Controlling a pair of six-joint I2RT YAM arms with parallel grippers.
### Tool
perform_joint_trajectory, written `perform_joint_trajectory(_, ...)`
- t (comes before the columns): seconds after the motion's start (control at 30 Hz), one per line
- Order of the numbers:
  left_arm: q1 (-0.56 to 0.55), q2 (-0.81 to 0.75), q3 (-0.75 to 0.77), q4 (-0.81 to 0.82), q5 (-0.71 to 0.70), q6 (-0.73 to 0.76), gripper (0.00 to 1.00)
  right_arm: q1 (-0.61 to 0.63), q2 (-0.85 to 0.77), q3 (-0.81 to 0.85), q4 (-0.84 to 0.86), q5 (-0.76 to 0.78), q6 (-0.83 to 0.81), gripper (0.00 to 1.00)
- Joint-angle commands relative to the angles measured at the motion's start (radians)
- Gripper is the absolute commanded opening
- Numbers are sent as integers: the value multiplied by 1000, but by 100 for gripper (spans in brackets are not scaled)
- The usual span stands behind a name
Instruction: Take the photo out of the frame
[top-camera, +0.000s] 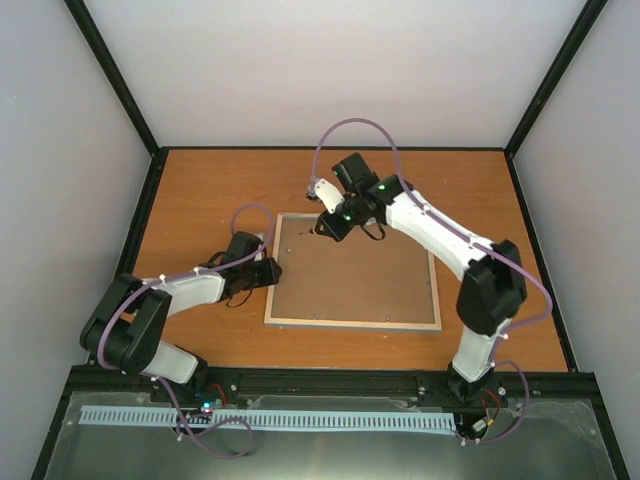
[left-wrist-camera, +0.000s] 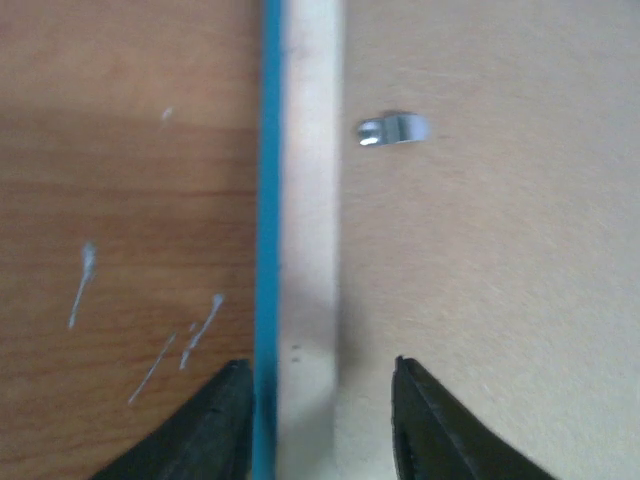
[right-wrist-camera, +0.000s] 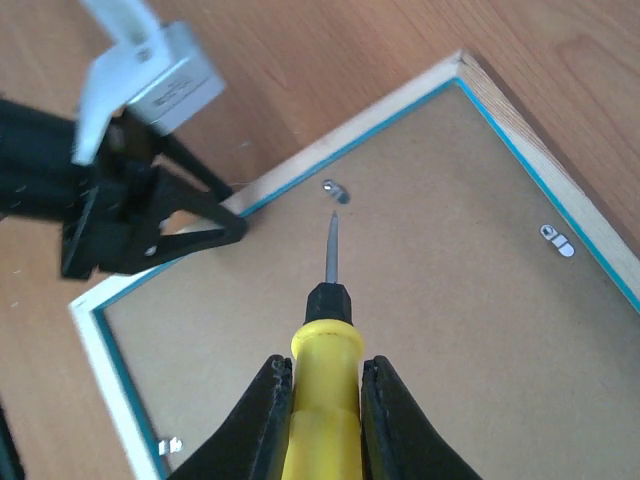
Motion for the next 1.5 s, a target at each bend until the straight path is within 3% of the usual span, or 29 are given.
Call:
perform_joint_trajectory(0.0,-4,-84,95,-40,11,-25,45,1,-131,-109,1,-50,-123,3)
perform_joint_trajectory(0.2,-16,-234,82,-81,98,55,49,-12,-316,-297,-7,-12,-226,3)
perform_joint_trajectory(0.4,-86,-357,26,-224,77,6,49,-15,-461,-424,-63,-87,-321,3)
perform_joint_trajectory(0.43,-107,-380,15,-232,80,3,55,-15,-477,-443,-63,-86,-320,3)
perform_joint_trajectory(0.47,-133,-403,4,-238,83,-2,84,-14,-489,-459,-64,-90,-320,3)
perform_joint_trajectory(0.5,-156,-419,-2,-248,82,-11,98,-14,-500,-476,-68,-99,-321,3)
perform_joint_trajectory(0.53,-171,-432,-5,-262,86,-25,99,-15,-509,-491,-72,-114,-327,3)
perform_joint_trajectory(0.73,-226,-428,26,-371,62,-6,100,-14,-522,-548,-101,-149,-369,3)
perform_joint_trajectory(0.97,-228,-454,-29,-288,127,13,100,-14,-522,-573,-100,-151,-376,3)
perform_joint_trajectory(1.1,-228,-460,-9,-361,-64,-52,100,-14,-524,-589,-101,-152,-385,3)
perform_joint_trajectory(1.2,-226,-400,43,-532,-307,-237,100,-14,-524,-589,-104,-152,-392,3)
perform_joint_trajectory(1.33,-224,-291,121,-553,-281,-169,100,-14,-530,-594,-106,-147,-401,3)
perform_joint_trajectory(1.47,-223,-296,70,-423,-103,-96,77,-14,-529,-609,-100,-143,-404,3)
